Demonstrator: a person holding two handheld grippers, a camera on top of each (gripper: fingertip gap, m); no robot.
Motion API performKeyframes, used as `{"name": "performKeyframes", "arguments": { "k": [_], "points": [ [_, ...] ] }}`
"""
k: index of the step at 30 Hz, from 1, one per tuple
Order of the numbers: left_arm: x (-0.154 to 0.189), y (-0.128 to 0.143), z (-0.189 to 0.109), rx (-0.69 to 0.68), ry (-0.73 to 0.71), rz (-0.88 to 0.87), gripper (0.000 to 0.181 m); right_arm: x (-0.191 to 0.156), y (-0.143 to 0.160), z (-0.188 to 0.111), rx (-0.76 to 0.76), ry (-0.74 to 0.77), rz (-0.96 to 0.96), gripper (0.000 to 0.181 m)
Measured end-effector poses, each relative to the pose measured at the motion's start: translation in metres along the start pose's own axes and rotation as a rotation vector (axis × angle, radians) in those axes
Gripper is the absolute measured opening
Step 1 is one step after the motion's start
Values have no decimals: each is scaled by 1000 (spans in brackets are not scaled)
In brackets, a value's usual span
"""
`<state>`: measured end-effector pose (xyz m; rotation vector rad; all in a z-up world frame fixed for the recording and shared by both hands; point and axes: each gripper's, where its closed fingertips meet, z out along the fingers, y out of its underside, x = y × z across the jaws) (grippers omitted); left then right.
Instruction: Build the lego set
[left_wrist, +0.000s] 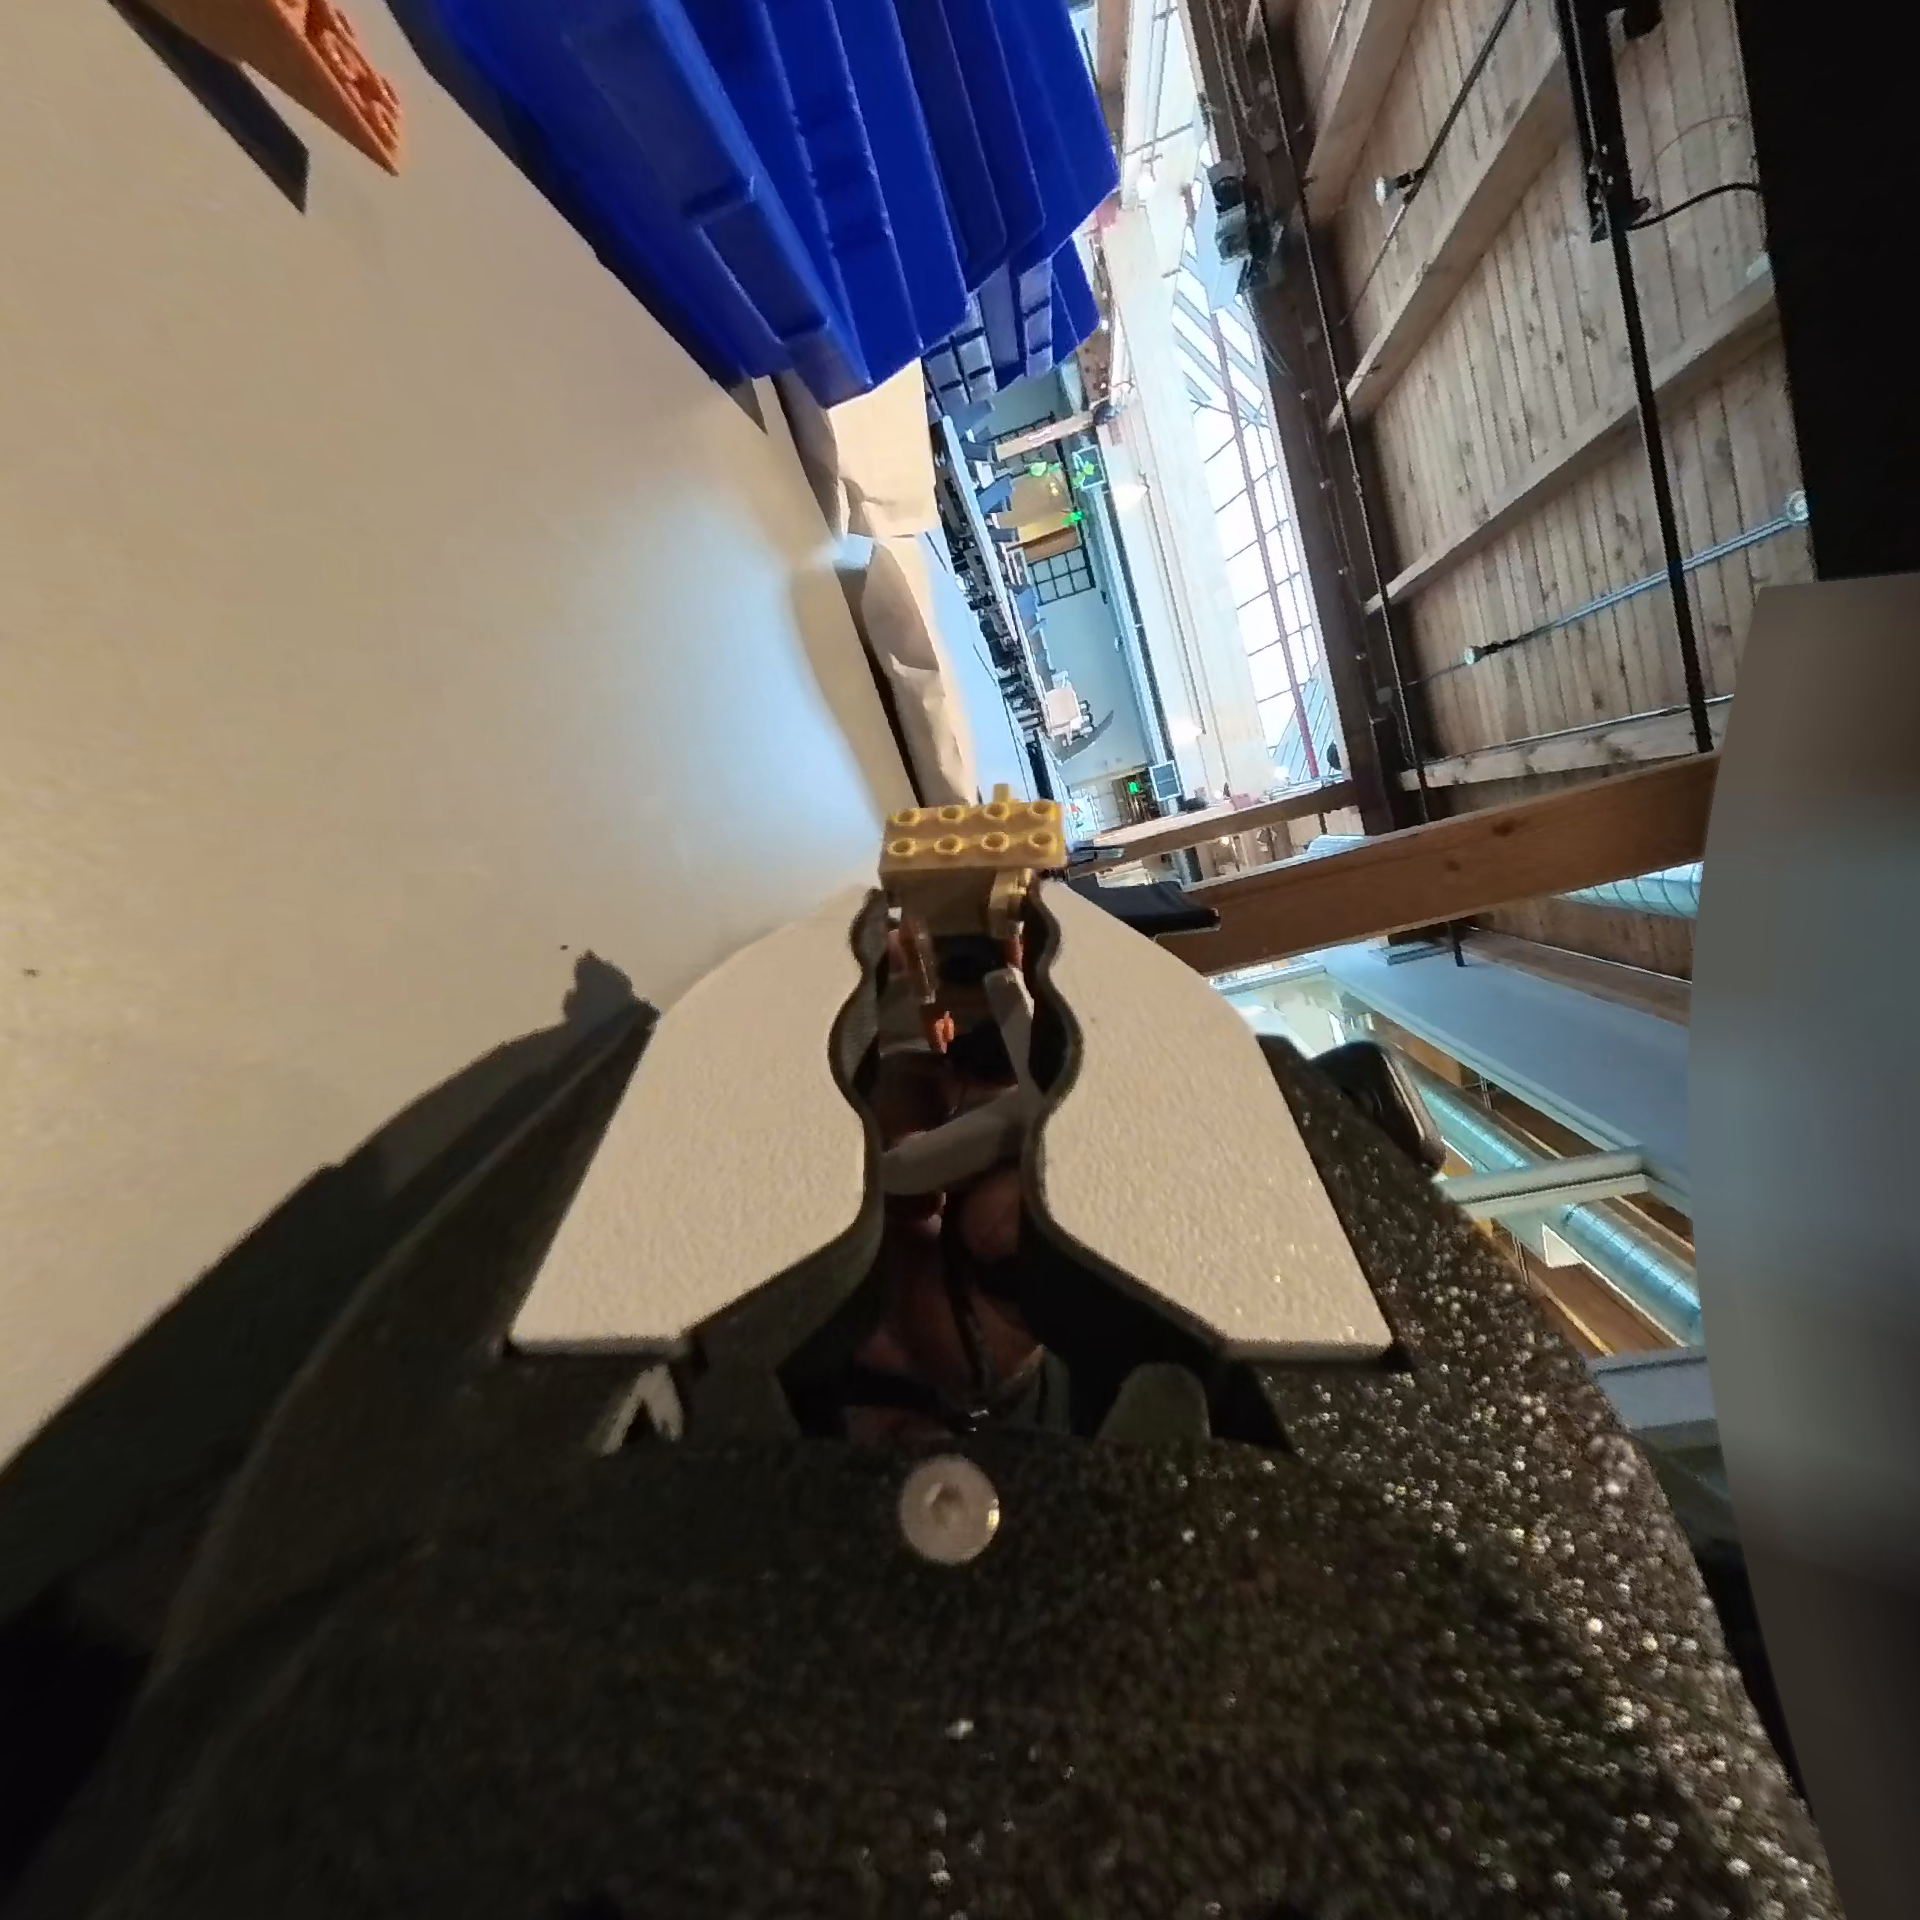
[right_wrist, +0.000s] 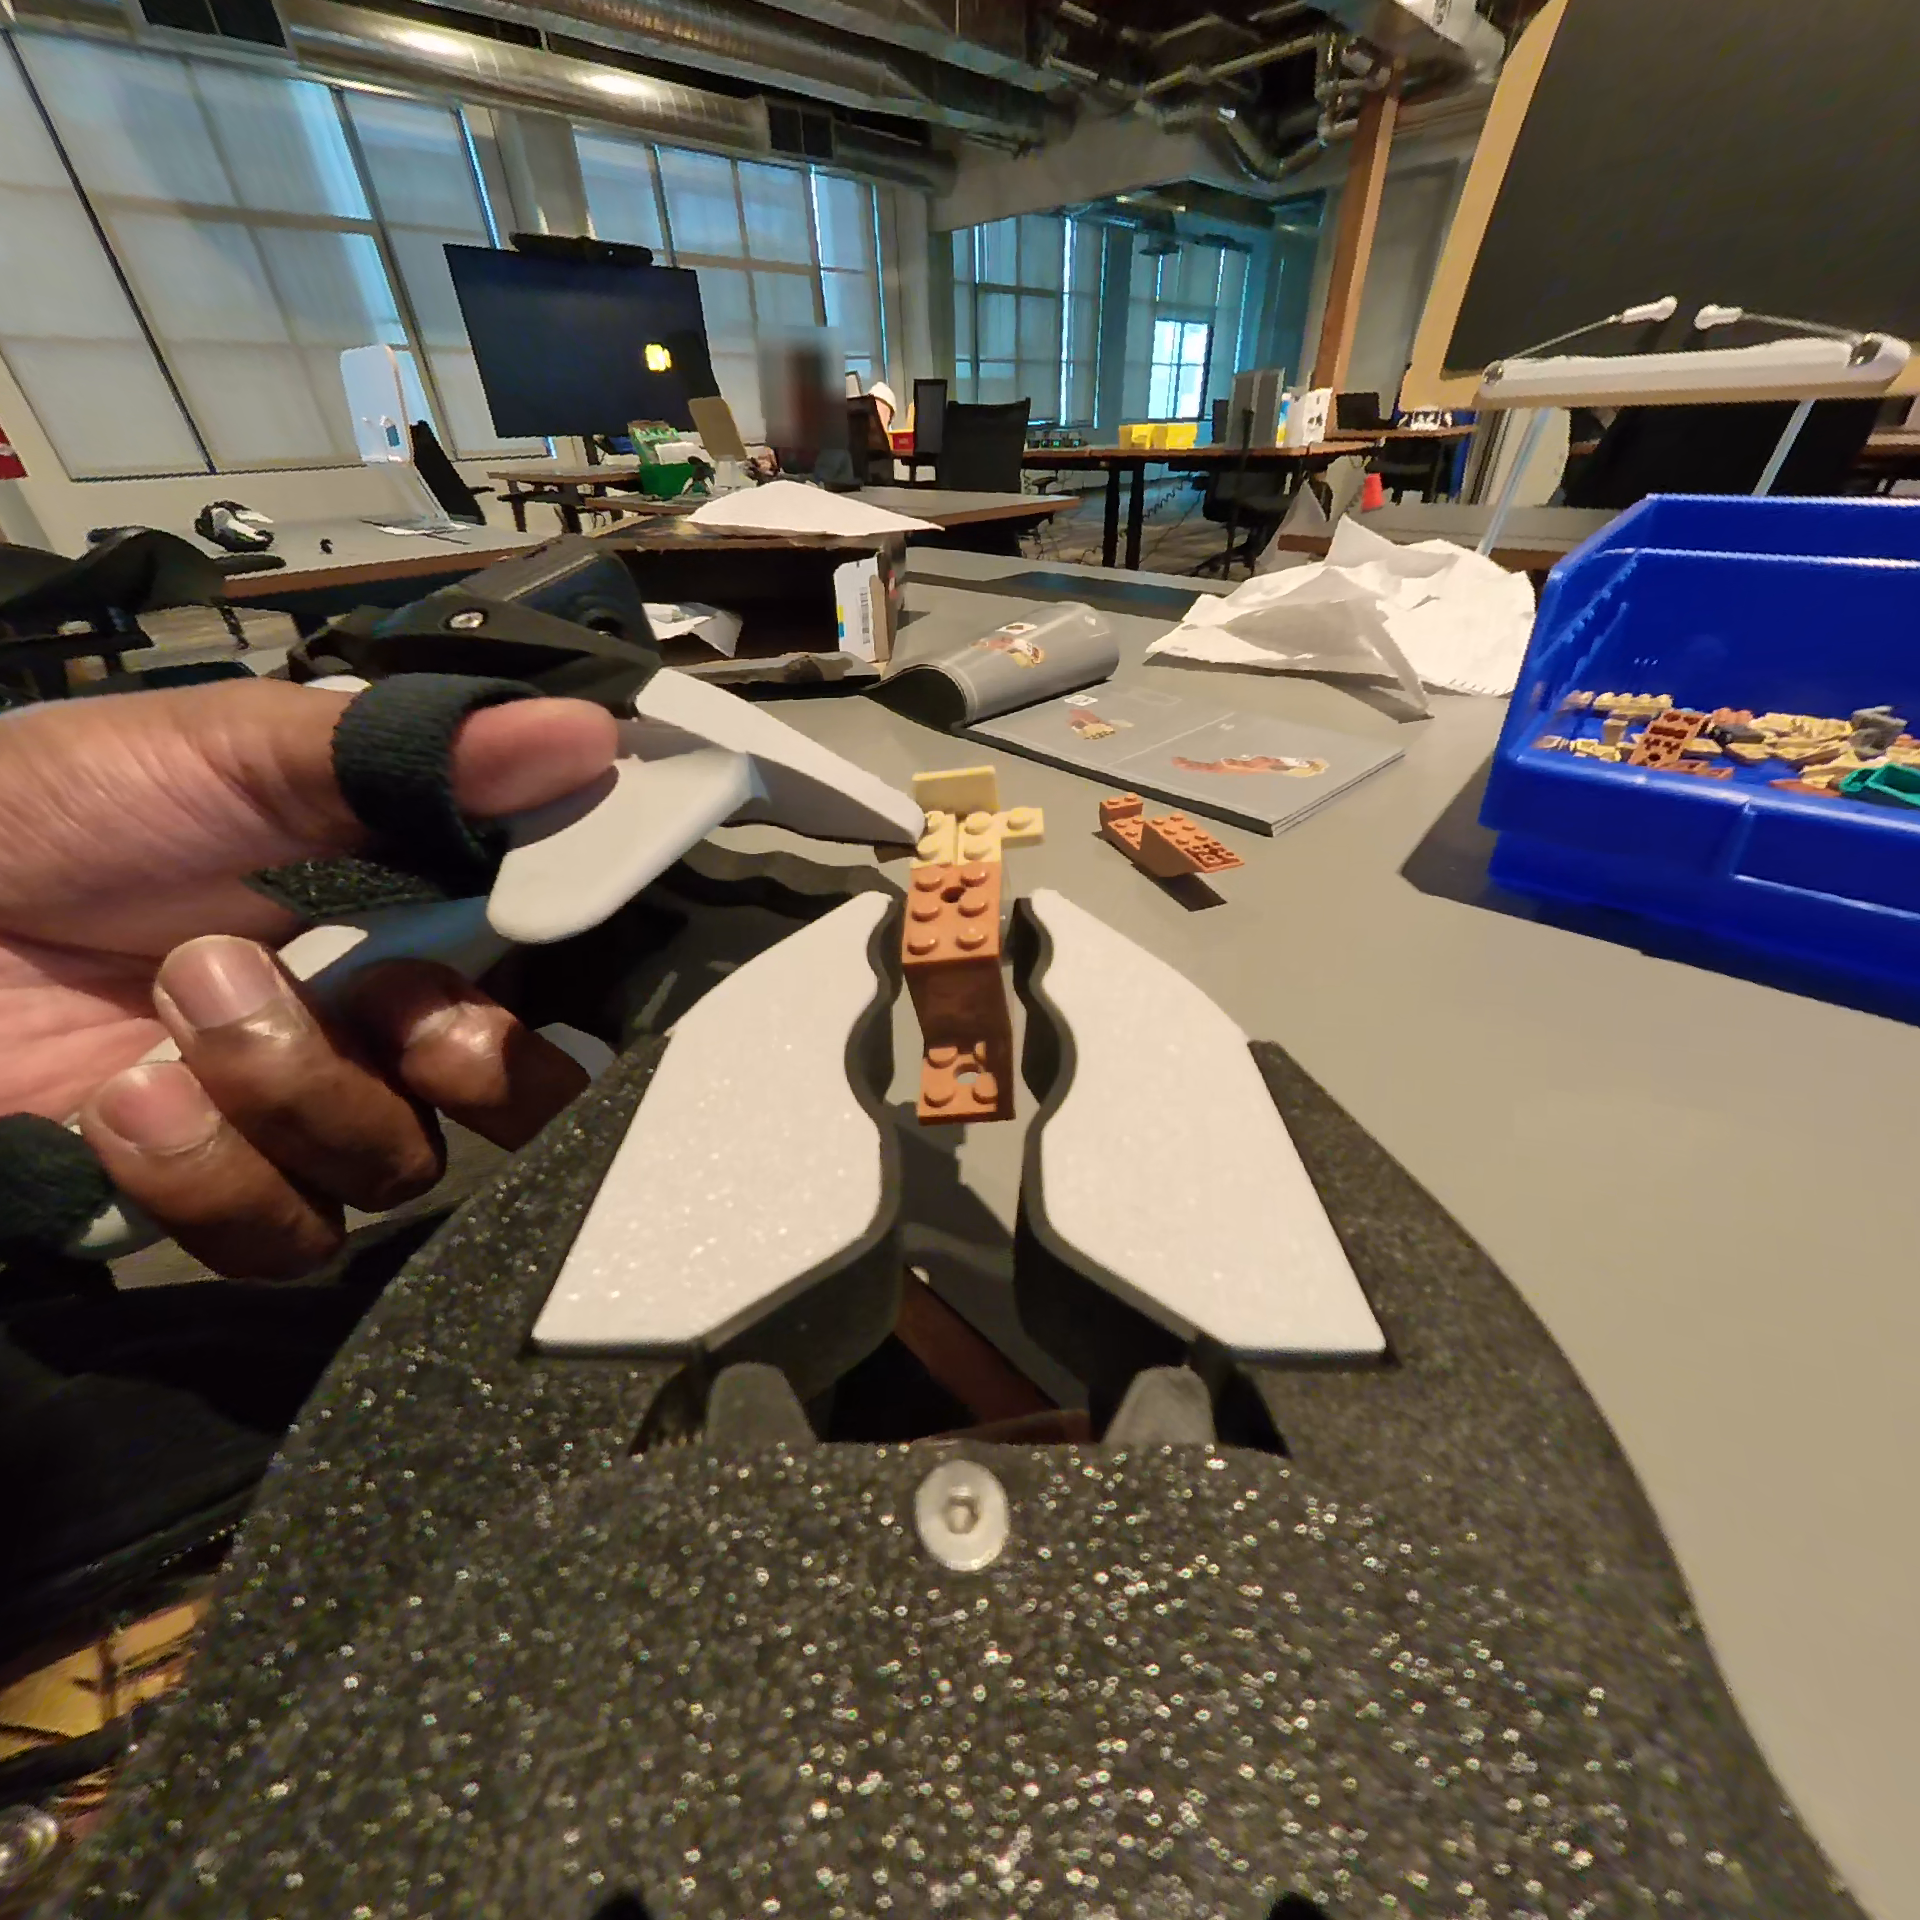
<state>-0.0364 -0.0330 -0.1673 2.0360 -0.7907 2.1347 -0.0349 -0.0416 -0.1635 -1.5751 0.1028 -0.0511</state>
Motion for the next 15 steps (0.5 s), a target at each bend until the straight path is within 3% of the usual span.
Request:
{"name": "performKeyframes", "arguments": {
  "k": [15],
  "points": [
    [-12,0,7,30,-28,-47,25,3,12,6,-33,21,29,20]
  ]
}}
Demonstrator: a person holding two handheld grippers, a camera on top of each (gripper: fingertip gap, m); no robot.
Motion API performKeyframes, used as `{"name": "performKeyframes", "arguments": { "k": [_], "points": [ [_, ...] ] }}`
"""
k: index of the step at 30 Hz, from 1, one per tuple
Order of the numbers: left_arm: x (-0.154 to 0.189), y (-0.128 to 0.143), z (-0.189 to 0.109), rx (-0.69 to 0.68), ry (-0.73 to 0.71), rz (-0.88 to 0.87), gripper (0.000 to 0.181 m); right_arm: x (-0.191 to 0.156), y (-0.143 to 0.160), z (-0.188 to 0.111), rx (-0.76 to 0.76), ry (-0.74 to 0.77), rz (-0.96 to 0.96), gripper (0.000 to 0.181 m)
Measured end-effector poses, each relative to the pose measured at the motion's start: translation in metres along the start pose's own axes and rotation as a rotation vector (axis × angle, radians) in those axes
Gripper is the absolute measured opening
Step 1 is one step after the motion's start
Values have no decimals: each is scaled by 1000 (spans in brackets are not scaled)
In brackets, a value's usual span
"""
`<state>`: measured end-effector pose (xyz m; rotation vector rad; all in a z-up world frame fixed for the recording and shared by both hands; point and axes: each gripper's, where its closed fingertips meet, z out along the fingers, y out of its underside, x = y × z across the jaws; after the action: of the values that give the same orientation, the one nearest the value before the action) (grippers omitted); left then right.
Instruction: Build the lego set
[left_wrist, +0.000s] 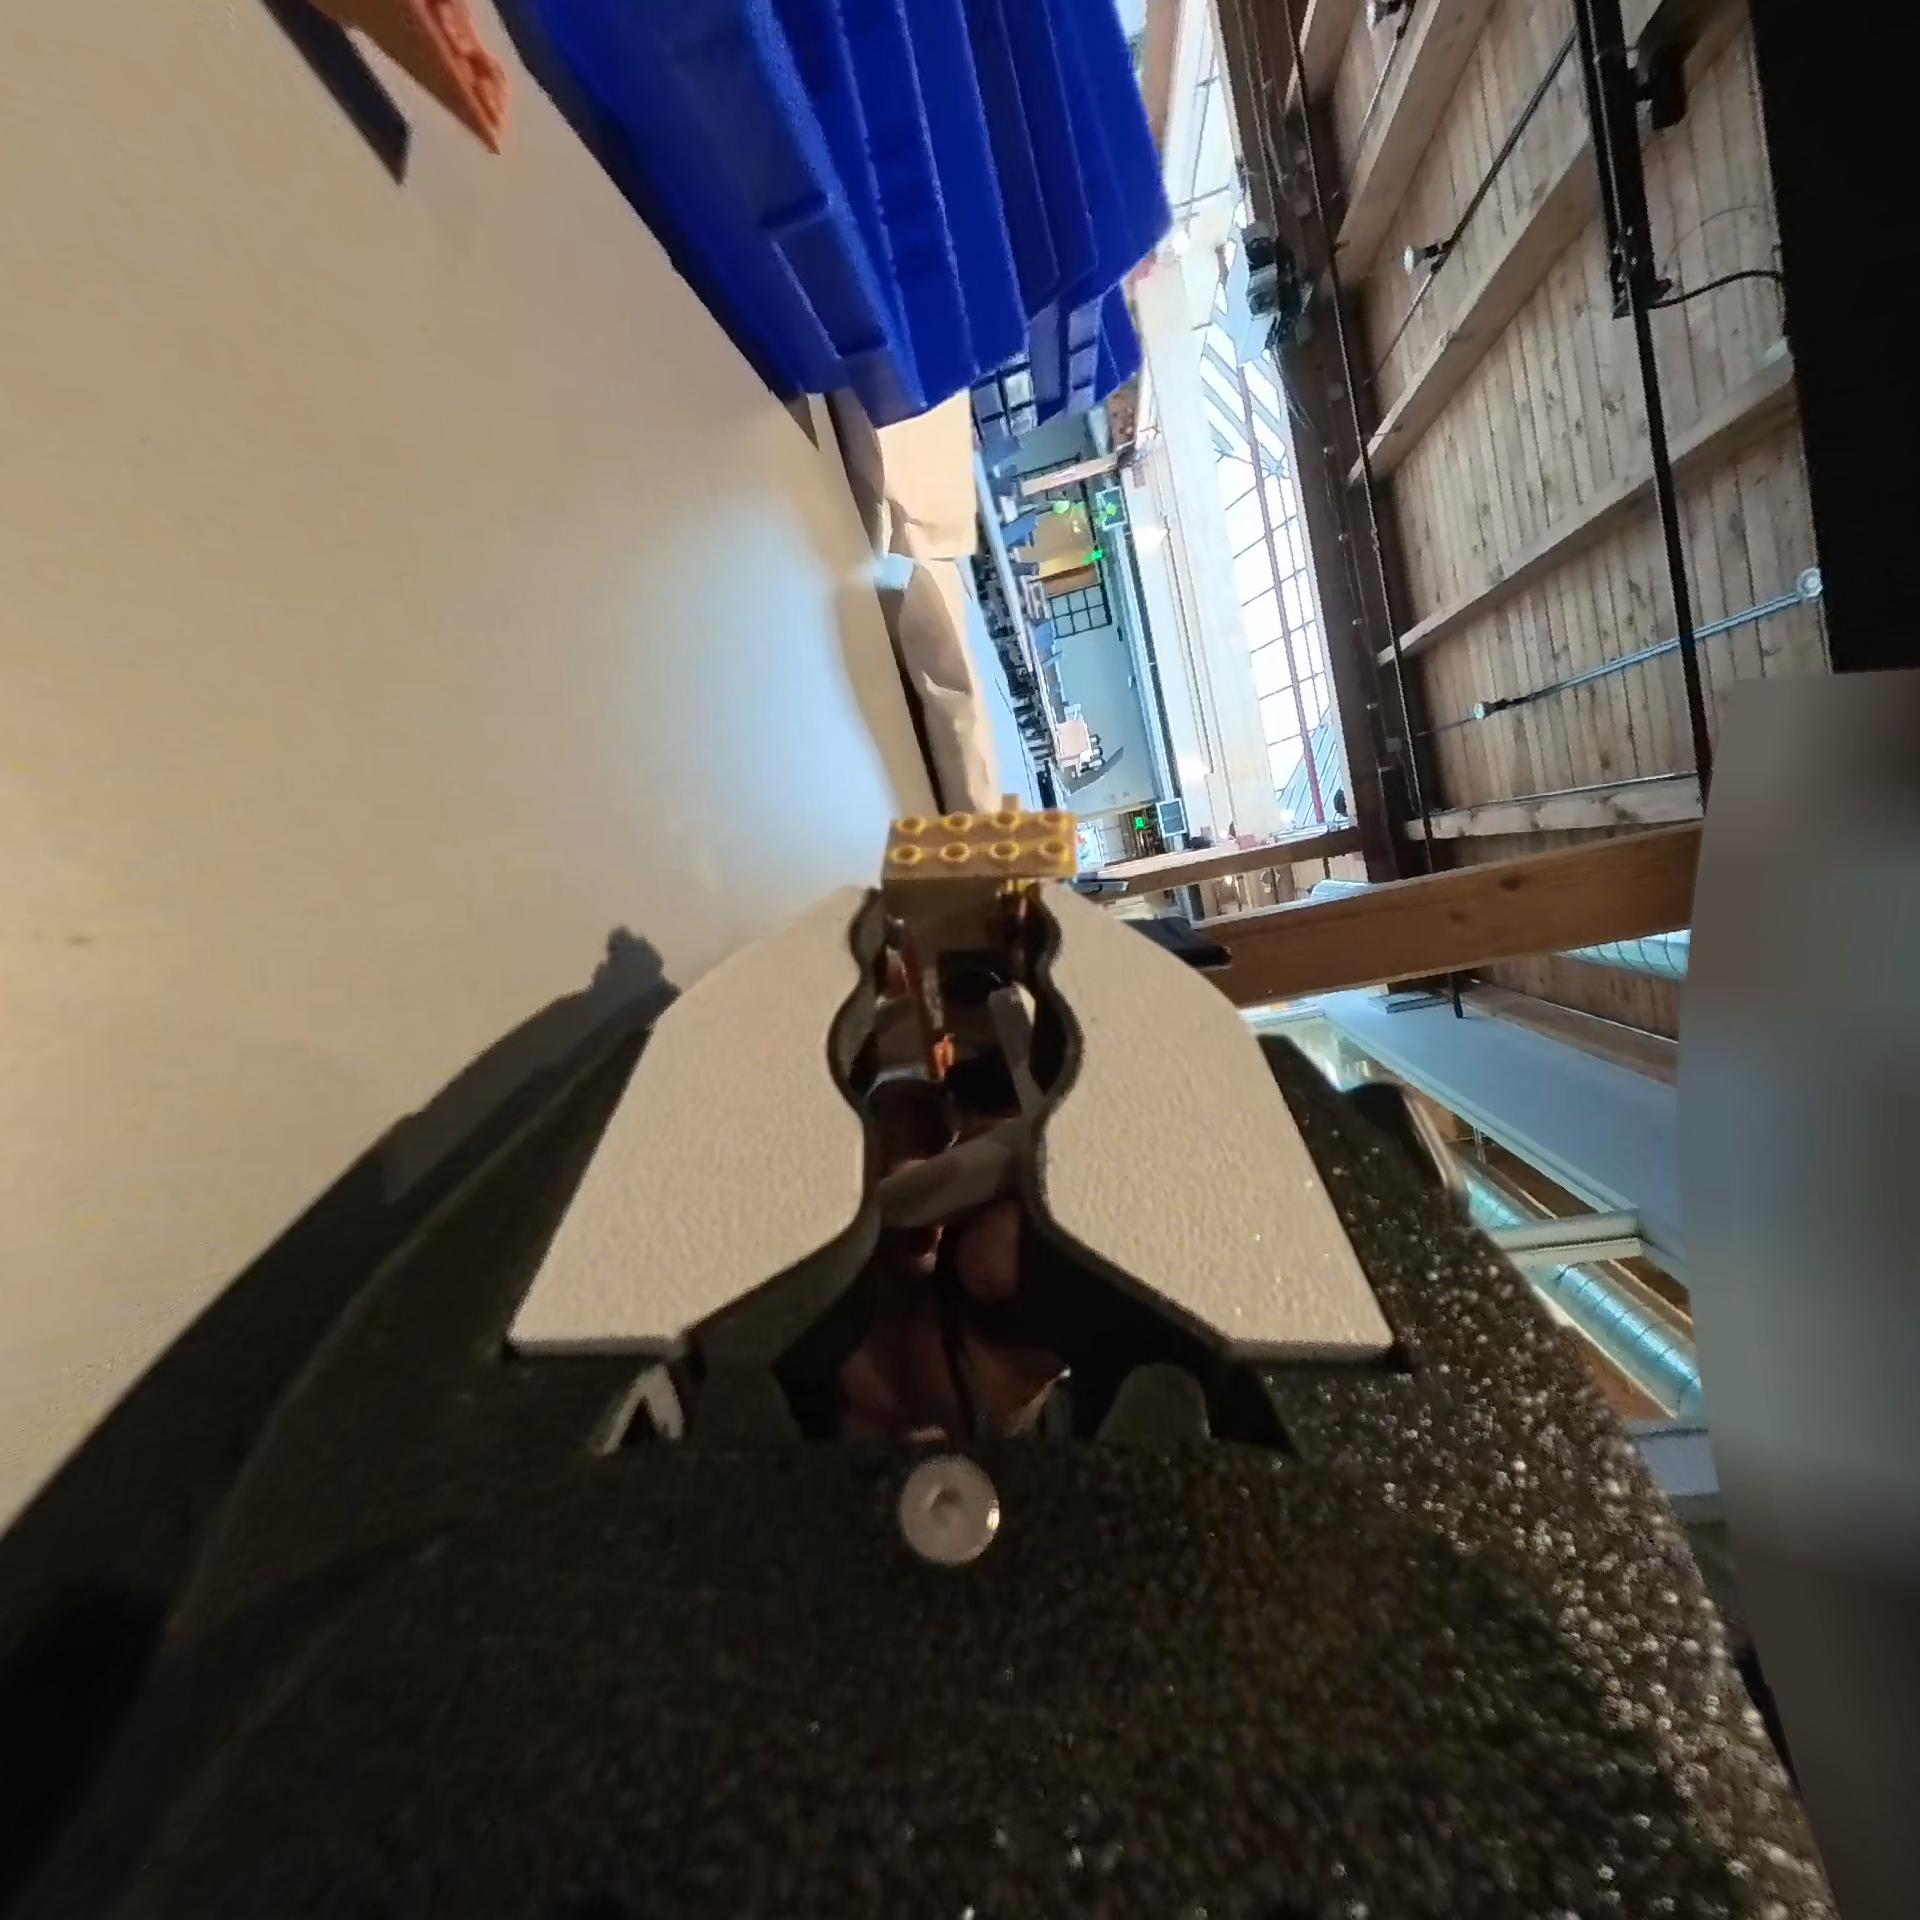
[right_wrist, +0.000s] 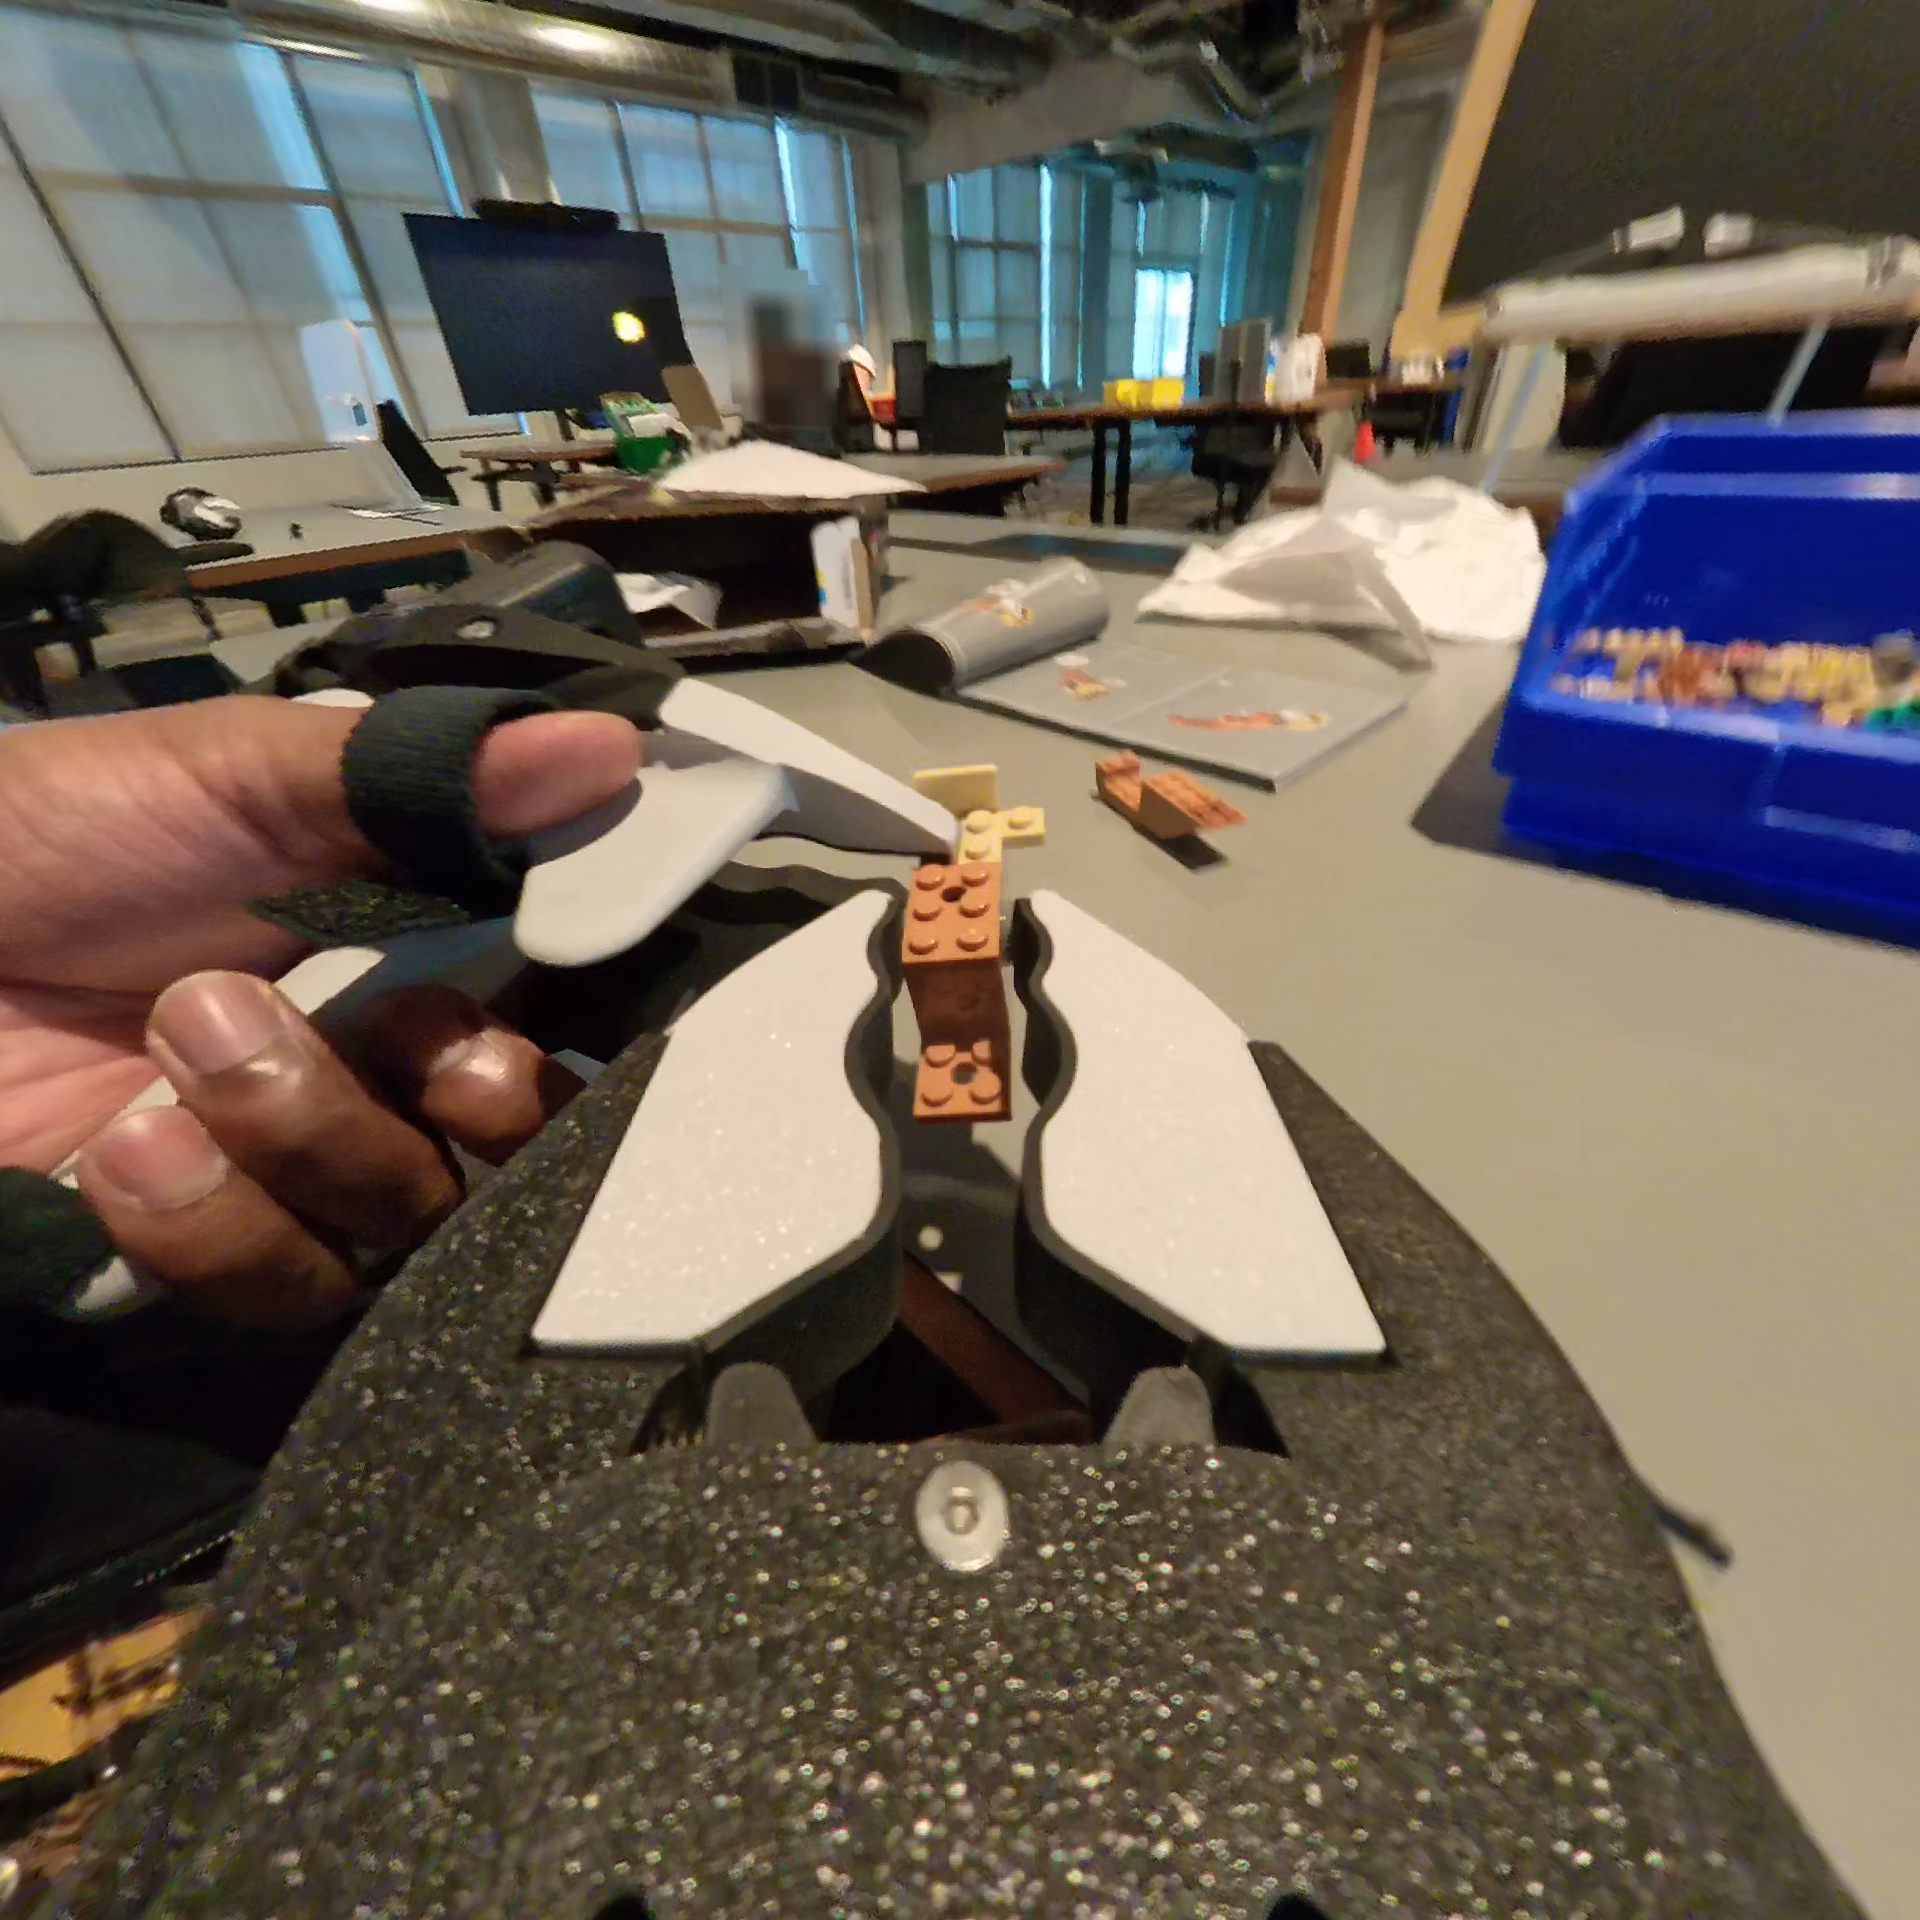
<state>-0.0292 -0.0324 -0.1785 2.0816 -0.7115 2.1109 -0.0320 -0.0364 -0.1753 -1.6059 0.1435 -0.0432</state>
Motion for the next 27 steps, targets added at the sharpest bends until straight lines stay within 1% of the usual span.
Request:
{"name": "performKeyframes", "arguments": {
  "k": [5,7,11,13,14,17,20,27],
  "points": [
    [-6,-13,1,18,-19,60,26,25,13,2,-91,90,38,20],
    [-9,-23,-3,27,-38,121,25,33,20,3,-136,94,77,20],
    [-24,-37,-9,49,-78,205,21,37,20,6,-159,79,101,19],
    [-27,-38,-9,53,-54,227,5,38,20,7,-156,71,95,19],
    [-27,-36,-8,41,-39,239,0,40,19,8,-145,63,97,19],
    [-27,-32,-8,27,-34,278,0,43,15,8,-104,0,213,20],
    [-25,-34,-10,40,7,243,0,43,13,8,-90,-48,273,20],
    [-18,-31,-13,16,76,256,1,37,16,10,-123,-53,190,20]
  ]
}}
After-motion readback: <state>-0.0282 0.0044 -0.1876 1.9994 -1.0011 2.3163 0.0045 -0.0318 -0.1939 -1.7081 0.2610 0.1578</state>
